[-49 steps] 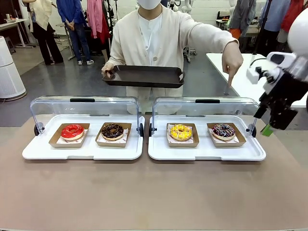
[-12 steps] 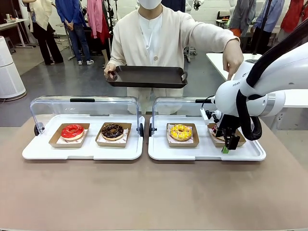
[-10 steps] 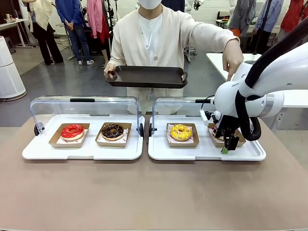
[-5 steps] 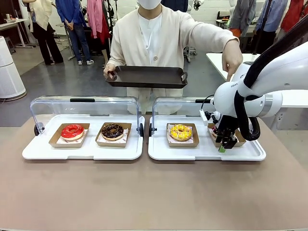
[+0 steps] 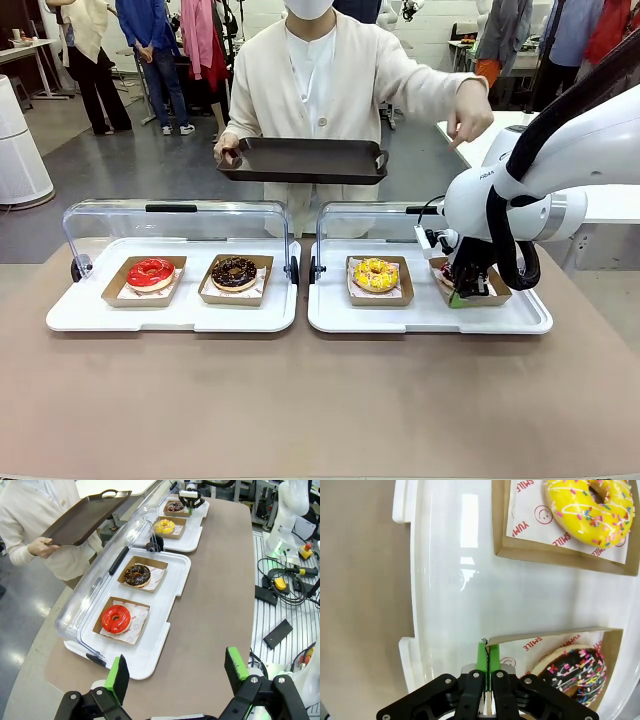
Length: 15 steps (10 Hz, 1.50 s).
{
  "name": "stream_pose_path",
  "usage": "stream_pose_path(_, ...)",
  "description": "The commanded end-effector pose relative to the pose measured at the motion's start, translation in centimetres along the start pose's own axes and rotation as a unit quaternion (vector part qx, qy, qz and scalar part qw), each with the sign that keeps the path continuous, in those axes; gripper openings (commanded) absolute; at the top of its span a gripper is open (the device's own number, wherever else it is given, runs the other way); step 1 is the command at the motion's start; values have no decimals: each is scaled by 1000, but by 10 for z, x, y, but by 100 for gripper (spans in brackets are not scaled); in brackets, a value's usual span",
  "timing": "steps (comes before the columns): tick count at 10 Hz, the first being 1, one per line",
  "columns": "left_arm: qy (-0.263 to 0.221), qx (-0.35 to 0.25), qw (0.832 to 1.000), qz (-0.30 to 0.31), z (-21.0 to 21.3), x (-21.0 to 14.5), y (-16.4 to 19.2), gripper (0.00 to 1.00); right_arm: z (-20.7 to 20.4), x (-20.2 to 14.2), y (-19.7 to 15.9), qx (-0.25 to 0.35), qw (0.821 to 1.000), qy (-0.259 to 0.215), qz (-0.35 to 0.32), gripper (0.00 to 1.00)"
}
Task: Provide the desired donut to the person.
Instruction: Pick up and lift the Paper togo box containing the Donut pointed at by the person.
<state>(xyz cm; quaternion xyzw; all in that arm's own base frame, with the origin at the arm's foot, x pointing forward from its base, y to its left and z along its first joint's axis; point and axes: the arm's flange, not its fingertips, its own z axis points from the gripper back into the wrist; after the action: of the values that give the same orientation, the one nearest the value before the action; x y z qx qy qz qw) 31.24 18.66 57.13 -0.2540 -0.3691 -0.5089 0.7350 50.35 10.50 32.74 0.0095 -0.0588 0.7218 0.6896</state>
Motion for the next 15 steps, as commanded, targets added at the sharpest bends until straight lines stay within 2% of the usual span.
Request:
stream_pose_path(1, -6, 1, 1000, -4, -1, 0, 1, 100, -2, -2, -4, 1, 1000, -11, 7, 0)
stream_pose_path(5, -6, 1, 1000, -4, -1, 0, 1, 100, 15, 5, 7, -8, 1000, 5, 2, 0)
stream_pose_path(9, -6, 1, 1000, -4, -1, 0, 1, 100, 96, 26, 56, 39, 997, 42, -55, 0)
stream_pose_path(13, -6, 1, 1000, -4, -1, 0, 1, 100, 193, 50, 112, -9, 993, 63, -97, 0)
stream_pose_path(15, -6, 1, 1000, -4, -1, 0, 1, 100, 238, 66, 126, -48, 991, 65, -103, 0)
